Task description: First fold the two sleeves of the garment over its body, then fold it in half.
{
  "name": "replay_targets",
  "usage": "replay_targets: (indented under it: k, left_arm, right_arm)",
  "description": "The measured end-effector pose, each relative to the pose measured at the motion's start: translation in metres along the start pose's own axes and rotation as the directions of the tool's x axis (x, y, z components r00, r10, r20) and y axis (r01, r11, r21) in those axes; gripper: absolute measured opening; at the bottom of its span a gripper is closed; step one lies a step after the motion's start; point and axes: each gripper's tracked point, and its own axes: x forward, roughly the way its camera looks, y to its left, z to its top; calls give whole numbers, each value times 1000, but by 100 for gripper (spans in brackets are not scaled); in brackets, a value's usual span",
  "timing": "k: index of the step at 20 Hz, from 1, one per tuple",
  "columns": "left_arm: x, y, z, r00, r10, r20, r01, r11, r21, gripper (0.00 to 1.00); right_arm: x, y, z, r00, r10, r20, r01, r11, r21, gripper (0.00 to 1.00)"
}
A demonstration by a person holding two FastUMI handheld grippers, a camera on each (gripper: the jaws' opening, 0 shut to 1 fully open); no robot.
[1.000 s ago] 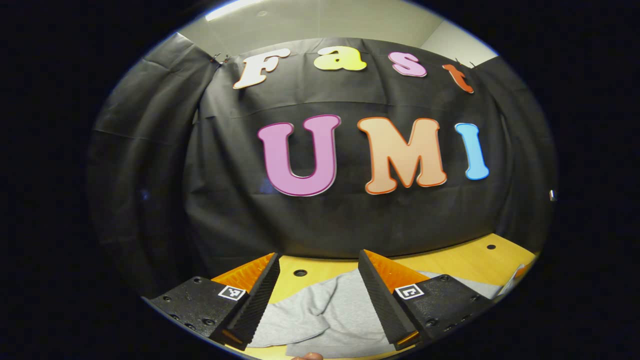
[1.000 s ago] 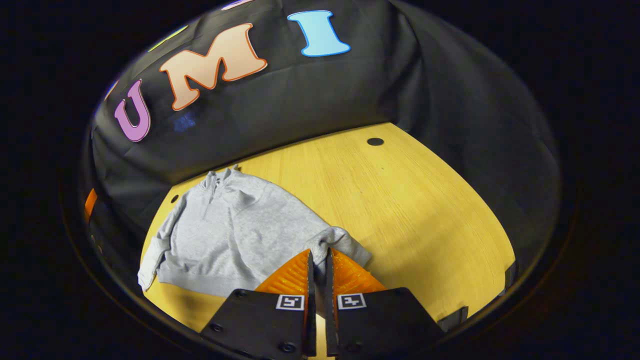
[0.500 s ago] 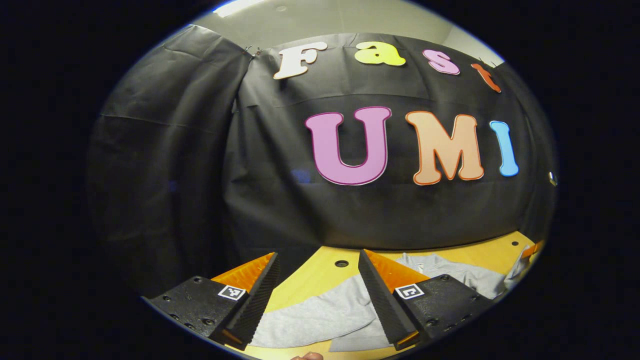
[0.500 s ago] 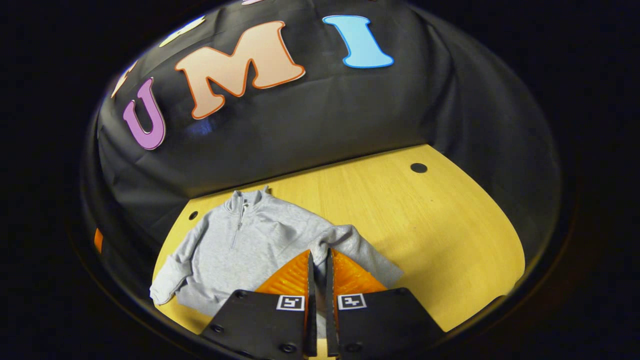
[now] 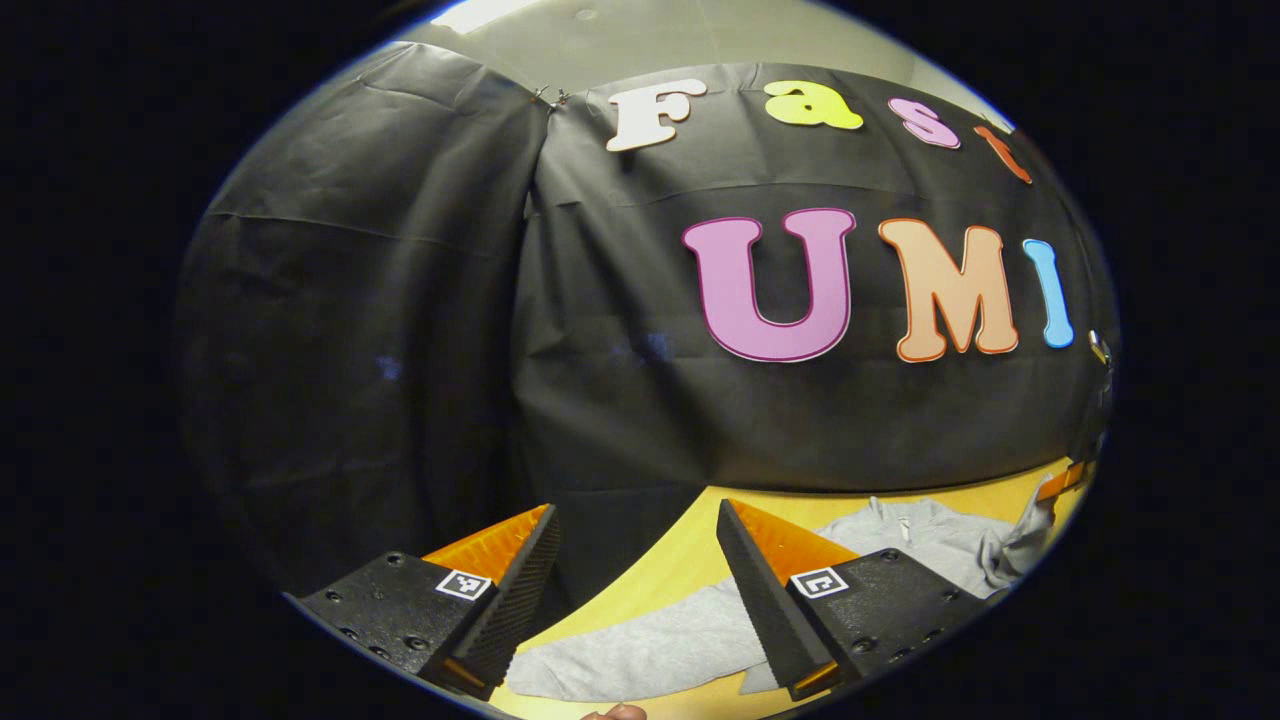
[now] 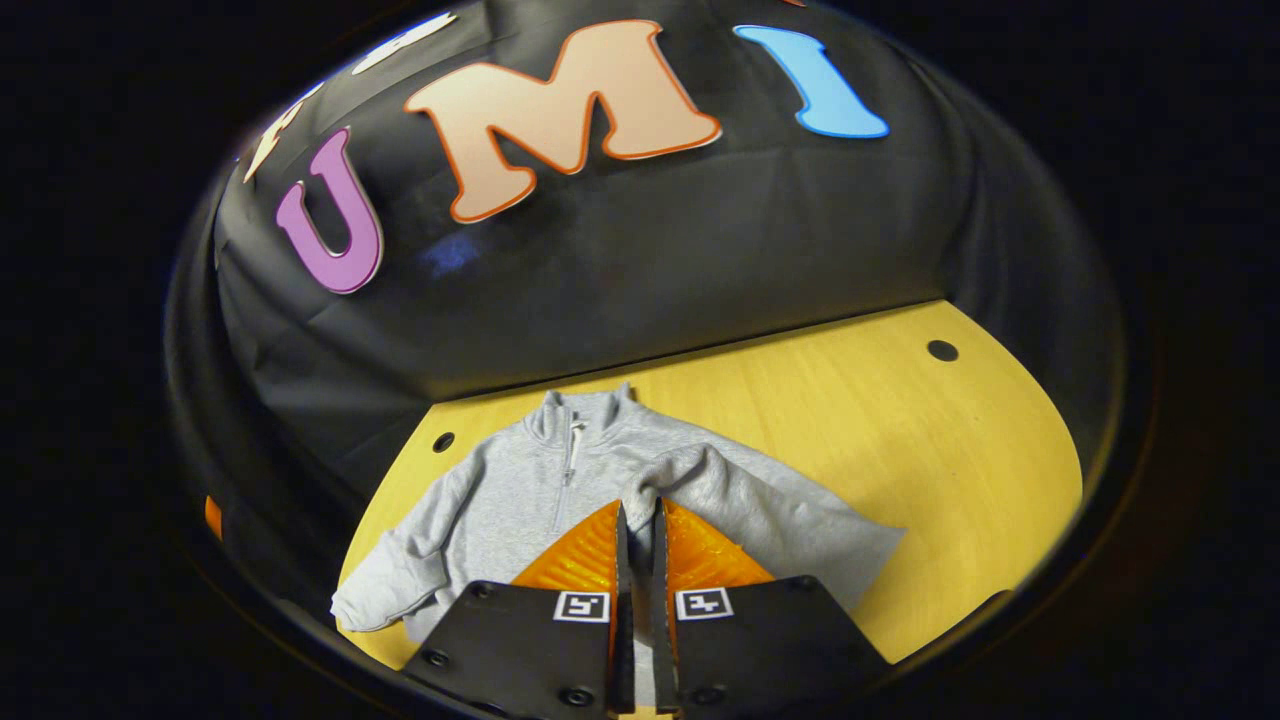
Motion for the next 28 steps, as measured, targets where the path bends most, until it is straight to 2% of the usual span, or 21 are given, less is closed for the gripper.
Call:
replay_targets:
  k: [7,15,17,25,26,27,28]
  left_arm:
    - [2,40,-15,999,29,-29,-29,1000,-6,92]
    - [-2,81,-29,997,59,-48,-60,998,-4,93]
    - [-3,88,-34,996,70,-62,-70,998,-1,92]
    - [-14,115,-58,990,96,-104,-94,995,27,93]
    - [-16,115,-62,989,94,-115,-91,995,28,93]
    - [-17,115,-73,987,87,-135,-84,996,27,94]
    - [-17,114,-82,985,72,-159,-70,997,22,93]
  right_arm:
    - [42,87,-10,996,86,-34,-87,996,-28,10]
    - [77,172,-55,982,147,-115,-155,986,-62,10]
    - [86,189,-66,978,157,-139,-168,983,-71,7]
    - [120,234,-122,956,165,-244,-205,968,-147,10]
    - [115,239,-123,952,172,-253,-213,966,-146,17]
    - [114,240,-123,953,172,-249,-214,965,-153,14]
    - [111,243,-120,953,185,-241,-226,962,-154,20]
